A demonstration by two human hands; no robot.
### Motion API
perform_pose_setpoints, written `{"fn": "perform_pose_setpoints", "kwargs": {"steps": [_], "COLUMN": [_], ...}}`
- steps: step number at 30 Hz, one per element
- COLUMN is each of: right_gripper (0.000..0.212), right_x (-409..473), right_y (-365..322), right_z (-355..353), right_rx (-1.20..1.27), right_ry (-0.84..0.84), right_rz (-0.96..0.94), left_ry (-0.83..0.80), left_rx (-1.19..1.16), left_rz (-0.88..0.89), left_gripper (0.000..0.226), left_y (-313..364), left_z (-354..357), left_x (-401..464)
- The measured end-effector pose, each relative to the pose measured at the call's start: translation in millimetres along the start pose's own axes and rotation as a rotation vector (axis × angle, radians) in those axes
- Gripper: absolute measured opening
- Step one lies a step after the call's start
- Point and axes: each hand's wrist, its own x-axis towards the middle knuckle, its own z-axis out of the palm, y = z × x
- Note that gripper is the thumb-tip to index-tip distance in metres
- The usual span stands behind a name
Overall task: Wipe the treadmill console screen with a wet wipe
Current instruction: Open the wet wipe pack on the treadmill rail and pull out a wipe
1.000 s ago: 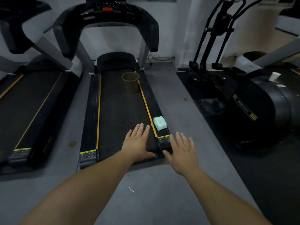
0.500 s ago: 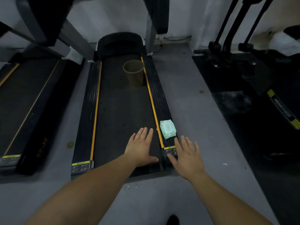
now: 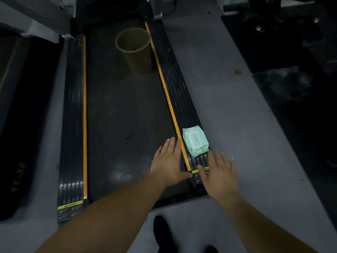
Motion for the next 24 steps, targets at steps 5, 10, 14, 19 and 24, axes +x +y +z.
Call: {"fn": "perform_pose_setpoints", "kwargs": {"steps": [5, 10, 14, 19, 24], "right_gripper": [0.071, 0.07, 0.062, 0.063, 0.056], "right_x": [62, 137, 187, 228, 245], "right_y": [14, 27, 36, 40, 39], "right_z": [76, 147, 192, 227, 243], "right_rx": [0.016, 0.107, 0.158, 0.162, 0.108], "right_ry": [-0.017, 0.007, 0.016, 0.017, 0.15], "right_rz": [0.015, 0.028, 0.062, 0.093, 0.099], "left_ry": [-0.044, -0.018, 0.024, -0.001, -0.03], "left_rx": [0.018, -0.002, -0.011, 0.004, -0.016], "left_rz": [0.051, 0.056, 0.068, 0.102, 0.079], "left_gripper": [0.128, 0.128, 0.124, 0.119, 0.123], "left_y": [-22, -41, -51, -53, -55], "left_z": [55, 105, 140, 178, 200], "left_x": [82, 160, 218, 266, 284]}}
